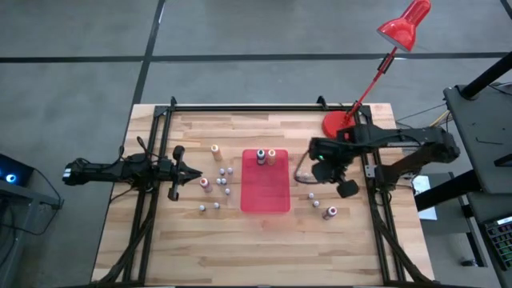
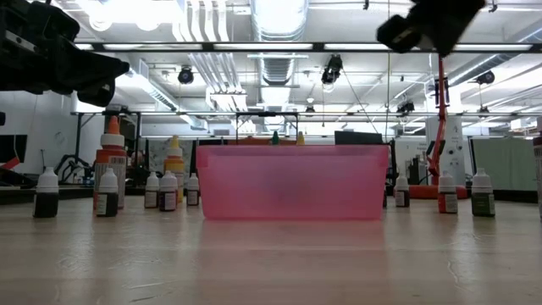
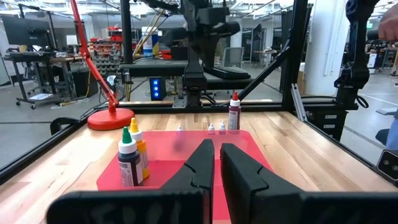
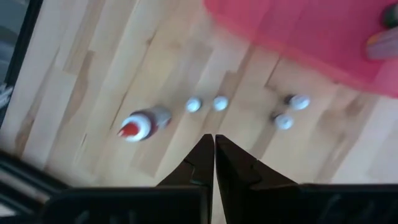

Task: Pick & Place food coloring
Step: Put the large red food coloring bottle into the red bin

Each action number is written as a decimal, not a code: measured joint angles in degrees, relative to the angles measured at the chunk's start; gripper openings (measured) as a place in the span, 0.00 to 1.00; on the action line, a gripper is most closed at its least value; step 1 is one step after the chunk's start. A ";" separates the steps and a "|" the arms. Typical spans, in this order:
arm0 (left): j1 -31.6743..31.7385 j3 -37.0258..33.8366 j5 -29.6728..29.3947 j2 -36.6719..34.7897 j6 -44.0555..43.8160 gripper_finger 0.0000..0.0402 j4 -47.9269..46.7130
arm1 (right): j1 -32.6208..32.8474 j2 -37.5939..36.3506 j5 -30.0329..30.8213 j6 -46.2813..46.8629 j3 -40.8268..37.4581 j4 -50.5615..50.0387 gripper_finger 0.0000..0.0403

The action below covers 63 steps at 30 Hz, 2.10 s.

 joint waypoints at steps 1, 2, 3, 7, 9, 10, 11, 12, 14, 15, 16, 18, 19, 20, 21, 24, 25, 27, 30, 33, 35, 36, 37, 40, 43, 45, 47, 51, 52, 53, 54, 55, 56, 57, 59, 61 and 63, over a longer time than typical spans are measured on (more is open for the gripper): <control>0.01 0.00 -0.01 0.01 -0.01 0.01 0.00 | 0.51 -1.32 0.00 0.45 -1.18 0.04 0.02; -0.01 0.00 -0.01 0.01 -0.01 0.01 0.00 | 0.95 -2.61 0.02 0.86 -2.24 0.00 0.02; -0.01 0.00 0.00 0.00 0.00 0.01 0.00 | 1.54 -3.76 0.01 1.09 -3.13 -0.01 0.02; 0.00 0.00 -0.01 -0.01 -0.01 0.01 0.00 | 3.67 -7.94 0.00 1.25 -5.90 -0.16 0.02; 0.00 0.00 -0.01 -0.01 0.00 0.01 0.00 | 4.73 -9.51 -0.01 1.25 -6.67 -0.21 0.02; 0.00 0.00 -0.01 0.00 0.01 0.01 0.00 | 5.36 -10.18 -0.14 1.23 -6.99 -0.30 0.02; 0.02 0.00 -0.01 0.01 0.01 0.01 0.00 | 5.96 -10.80 -0.72 1.11 -7.18 -0.38 0.02; 0.00 0.00 0.00 0.01 0.00 0.01 0.00 | 6.67 -11.30 -1.32 0.95 -7.27 -0.34 0.02; 0.01 0.00 -0.01 0.01 0.01 0.01 0.00 | 8.11 -12.13 -2.73 0.95 -7.30 -0.40 0.02; 0.00 0.00 -0.01 0.00 0.00 0.01 0.00 | 8.77 -12.35 -3.37 0.90 -7.15 -0.53 0.02; -0.01 0.00 -0.01 -0.01 0.01 0.01 0.00 | 9.43 -12.46 -3.98 0.91 -6.86 -0.48 0.02; 0.01 0.00 -0.01 0.01 0.01 0.01 0.00 | 10.81 -12.44 -4.17 0.89 -5.98 -0.44 0.02; -0.01 0.00 -0.01 0.00 0.00 0.01 0.00 | 11.57 -12.44 -4.20 0.88 -5.50 -0.43 0.02; -0.01 0.00 -0.01 0.01 -0.01 0.01 0.00 | 12.26 -12.43 -4.25 0.88 -5.01 -0.42 0.02; -0.01 0.00 -0.01 0.01 0.01 0.01 0.00 | 12.95 -12.38 -4.29 0.89 -4.51 -0.28 0.02; 0.00 0.00 -0.01 0.01 0.01 0.01 0.00 | 14.99 -11.34 -4.31 1.88 -2.80 -0.07 0.02; -0.01 0.00 -0.01 -0.01 0.01 0.01 0.00 | 15.76 -10.91 -4.29 2.73 -2.19 -0.03 0.02; -0.01 0.00 -0.01 -0.01 0.01 0.01 0.00 | 17.14 -9.99 -4.29 3.97 -0.83 0.04 0.02; 0.02 0.00 -0.01 0.01 0.01 0.01 0.00 | 19.05 -8.68 -4.29 5.25 0.54 0.12 0.02; 0.00 0.00 0.00 0.00 -0.01 0.01 0.00 | 20.52 -7.20 -4.25 7.04 1.67 0.24 0.02; 0.00 0.00 -0.01 0.00 0.00 0.01 0.00 | 21.58 -6.29 -4.24 7.72 2.36 0.32 0.02; -0.01 0.00 -0.01 0.00 0.01 0.01 0.00 | 22.01 -5.91 -4.23 7.67 2.58 0.36 0.02; 0.00 0.00 -0.01 0.00 0.00 0.01 0.00 | 22.38 -5.58 -4.22 7.54 2.70 0.43 0.02; 0.02 0.00 -0.01 0.01 0.01 0.01 0.00 | 23.37 -5.12 -3.79 7.09 2.80 0.49 0.02; 0.00 0.00 0.00 0.01 0.00 0.01 0.00 | 24.09 -5.27 -3.65 5.27 2.42 0.95 0.02; 0.01 0.00 -0.01 0.00 0.00 0.01 0.00 | 24.47 -5.36 -3.66 3.83 2.07 1.04 0.02; 0.00 0.00 -0.01 -0.01 0.01 0.01 0.00 | 24.76 -5.61 -3.69 2.56 1.50 1.26 0.02; 0.00 0.00 -0.01 0.01 0.00 0.01 0.00 | 24.73 -6.92 -3.65 1.74 0.17 1.42 0.02; -0.01 0.00 -0.01 0.01 -0.01 0.01 0.00 | 24.73 -7.41 -3.65 1.74 -0.15 1.48 0.02; 0.02 0.00 -0.01 0.00 0.01 0.01 0.00 | 24.73 -7.94 -3.66 1.74 -0.52 1.47 0.02; 0.01 0.00 -0.01 0.00 0.01 0.01 0.00 | 24.73 -8.37 -3.65 1.67 -0.78 1.43 0.02; 0.00 0.00 0.00 0.01 0.01 0.01 0.00 | 24.73 -8.77 -3.67 1.63 -1.08 1.47 0.02; 0.00 0.00 -0.01 0.01 0.01 0.01 0.00 | 24.73 -9.05 -3.67 1.63 -1.44 1.44 0.02; 0.01 0.00 -0.01 0.01 0.01 0.01 0.00 | 24.73 -9.35 -3.67 1.69 -1.80 1.44 0.02; -0.01 0.00 -0.01 0.01 0.01 0.01 0.00 | 24.73 -9.74 -3.67 1.91 -2.81 1.48 0.02; -0.01 0.00 -0.01 0.01 0.01 0.01 0.00 | 24.71 -10.09 -3.65 1.80 -4.00 1.47 0.02; 0.01 0.00 -0.01 0.00 0.00 0.01 0.00 | 24.71 -10.41 -3.65 1.25 -5.31 1.66 0.02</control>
